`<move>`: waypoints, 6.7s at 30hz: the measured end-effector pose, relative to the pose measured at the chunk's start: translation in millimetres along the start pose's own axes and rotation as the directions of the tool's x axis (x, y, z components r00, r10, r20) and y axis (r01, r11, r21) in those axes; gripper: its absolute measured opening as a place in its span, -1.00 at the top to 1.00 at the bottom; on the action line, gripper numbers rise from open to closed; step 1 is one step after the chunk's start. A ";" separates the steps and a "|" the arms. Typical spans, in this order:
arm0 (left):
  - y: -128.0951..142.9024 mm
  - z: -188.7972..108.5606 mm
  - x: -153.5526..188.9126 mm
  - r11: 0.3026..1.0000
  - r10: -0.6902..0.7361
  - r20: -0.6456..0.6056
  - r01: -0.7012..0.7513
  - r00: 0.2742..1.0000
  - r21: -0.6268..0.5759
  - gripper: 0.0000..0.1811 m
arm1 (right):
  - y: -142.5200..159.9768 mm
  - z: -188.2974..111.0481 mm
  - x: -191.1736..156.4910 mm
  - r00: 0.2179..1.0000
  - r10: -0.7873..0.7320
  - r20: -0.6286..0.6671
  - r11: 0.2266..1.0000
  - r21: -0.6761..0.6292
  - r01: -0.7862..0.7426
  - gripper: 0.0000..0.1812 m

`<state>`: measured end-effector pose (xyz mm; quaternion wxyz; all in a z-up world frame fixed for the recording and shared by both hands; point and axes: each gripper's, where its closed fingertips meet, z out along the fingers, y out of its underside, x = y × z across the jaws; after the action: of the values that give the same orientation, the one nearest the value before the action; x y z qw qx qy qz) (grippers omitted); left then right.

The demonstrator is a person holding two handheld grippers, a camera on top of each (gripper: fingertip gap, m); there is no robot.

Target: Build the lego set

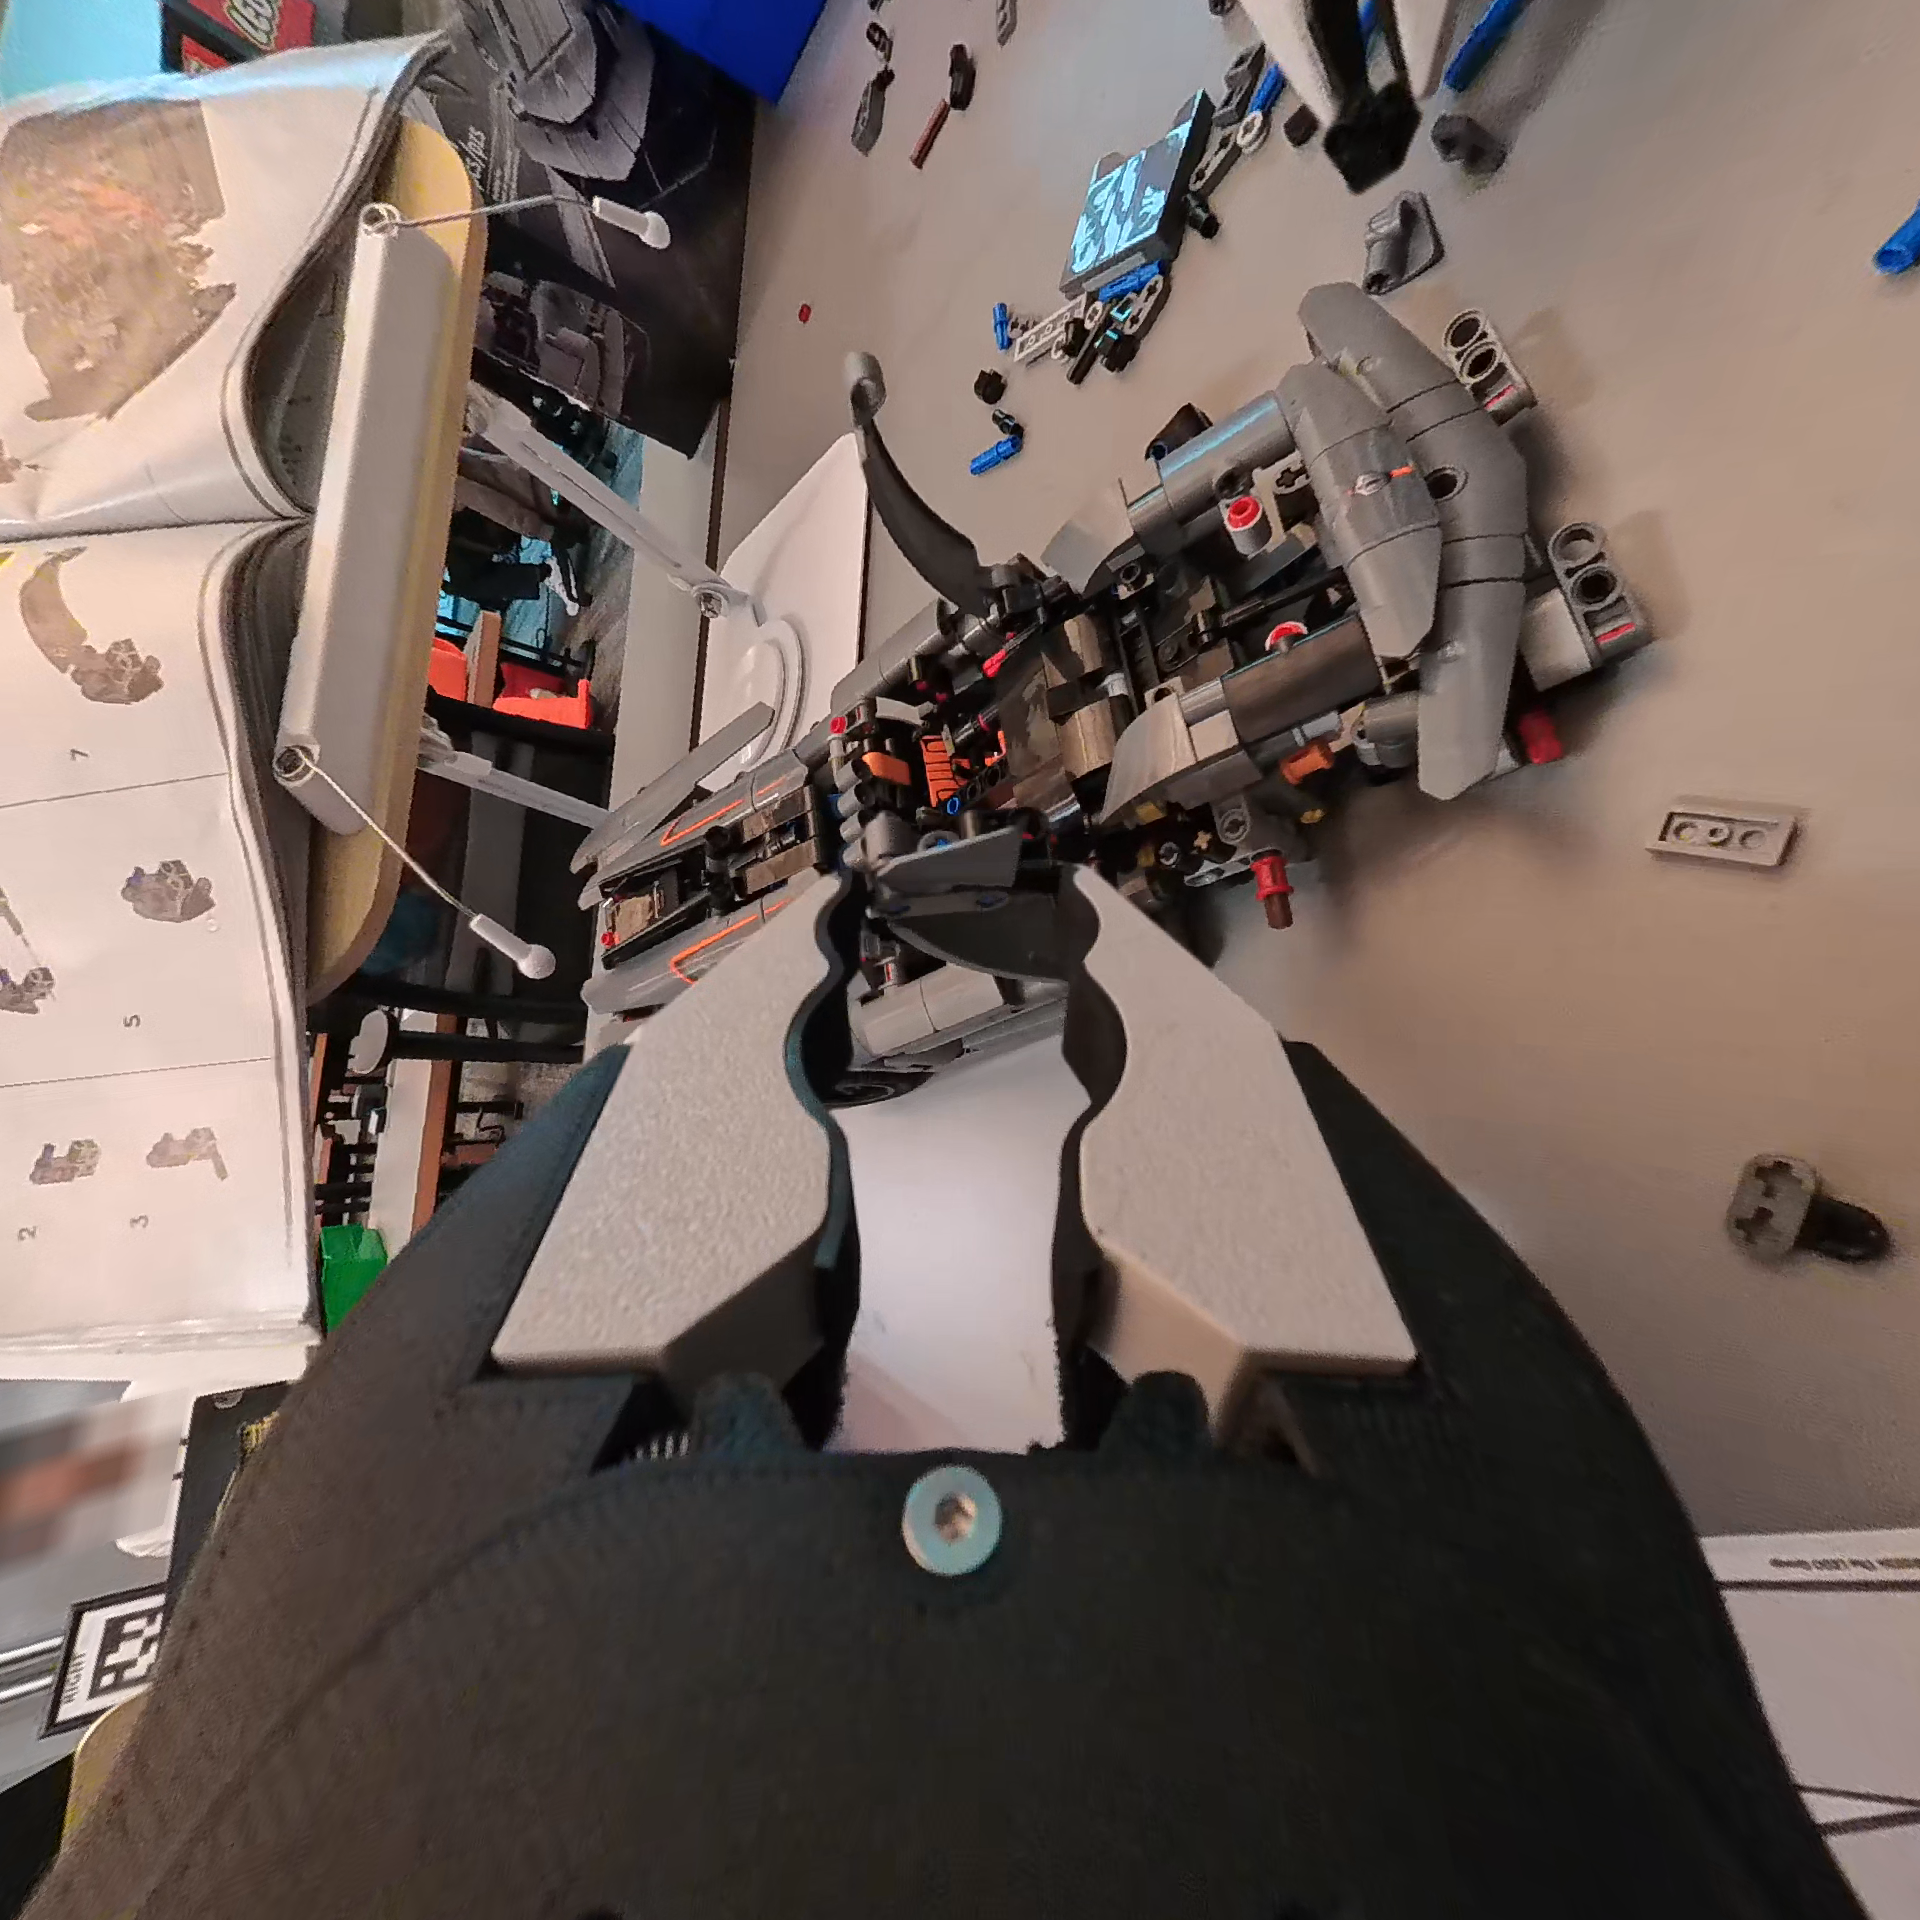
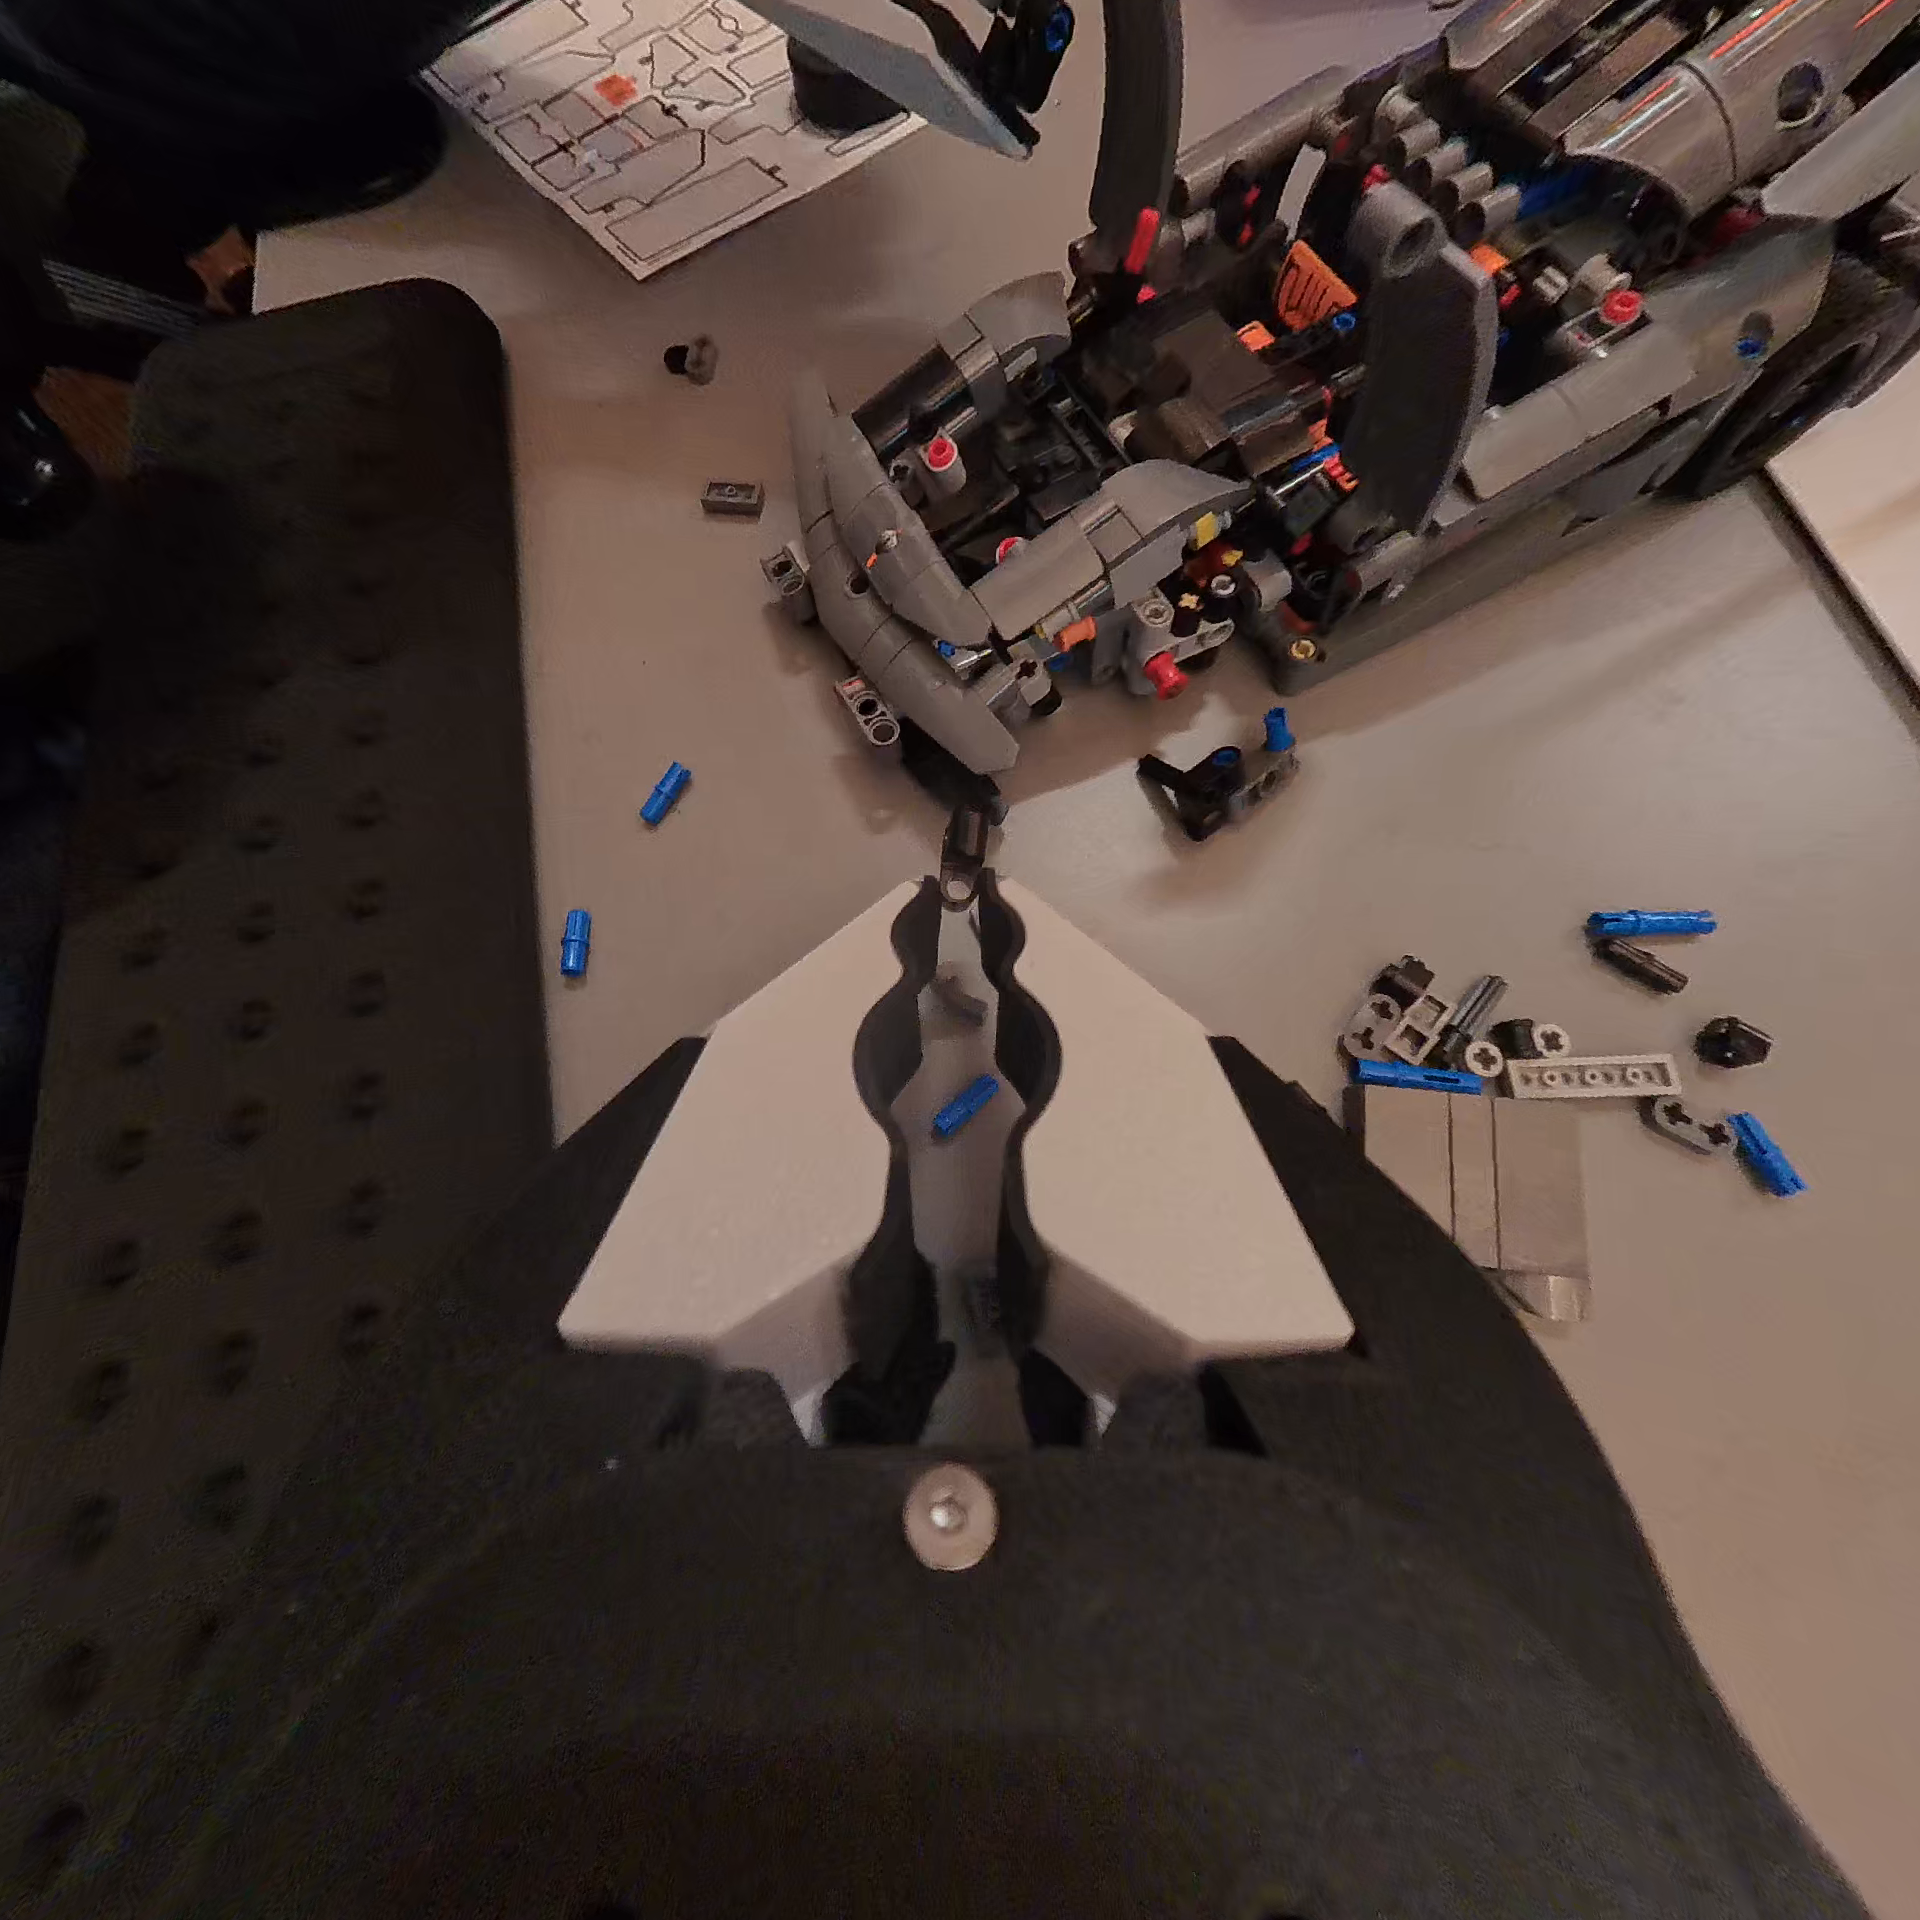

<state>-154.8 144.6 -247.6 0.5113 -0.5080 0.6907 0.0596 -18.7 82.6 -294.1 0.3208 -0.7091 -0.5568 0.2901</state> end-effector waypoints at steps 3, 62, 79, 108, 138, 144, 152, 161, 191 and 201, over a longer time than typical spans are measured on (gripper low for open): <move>-4.8 -2.1 0.3 1.000 -0.010 -0.010 0.011 1.000 0.023 0.58 | -3.7 -1.6 1.5 1.000 0.004 -0.005 1.000 0.021 -0.004 0.95; -110.5 17.6 -14.6 0.983 0.005 0.174 -0.037 0.985 0.182 0.84 | -111.3 -23.2 0.6 0.946 0.034 0.323 0.929 0.338 -0.149 0.94; -102.2 12.9 -22.3 0.984 -0.040 0.182 0.006 0.982 0.179 0.84 | -2.6 32.3 55.4 0.999 -0.008 -0.035 0.970 -0.243 0.000 0.74; -97.3 15.3 -21.0 0.983 -0.068 0.157 0.039 0.985 0.181 0.84 | -13.6 50.5 53.3 0.999 -0.002 -0.045 0.979 -0.202 -0.007 0.91; -107.9 0.9 -43.5 0.905 -0.307 0.144 0.242 0.941 0.349 0.84 | -128.5 -42.7 26.3 1.000 0.009 0.003 0.890 0.456 -0.009 0.92; -114.8 -6.3 -48.4 0.872 -0.353 0.138 0.272 0.925 0.408 0.84 | -134.6 -38.5 21.0 0.999 0.022 0.041 0.863 0.503 -0.040 0.92; -119.4 -8.7 -48.3 0.848 -0.379 0.108 0.297 0.919 0.440 0.84 | -136.3 -34.9 20.9 0.998 0.038 0.056 0.850 0.524 -0.061 0.92; -121.7 -8.1 -47.1 0.838 -0.387 0.093 0.308 0.917 0.451 0.84 | -138.3 -35.9 21.3 1.000 0.025 0.017 0.844 0.536 -0.030 0.92; -91.4 20.6 -38.7 0.931 -0.331 0.152 0.296 0.931 0.216 0.84 | -131.5 -25.3 30.2 0.882 -0.197 -0.428 0.901 0.276 0.334 0.92; -86.8 27.9 -32.3 0.955 -0.282 0.162 0.261 0.946 0.140 0.85 | -124.3 -20.5 39.3 0.795 -0.275 -0.541 0.909 0.124 0.399 0.92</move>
<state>-71.9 140.7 -198.0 0.6038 -0.5602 0.5671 -0.0059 -69.7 139.9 -186.7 0.5841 -0.6065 -0.5315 0.0917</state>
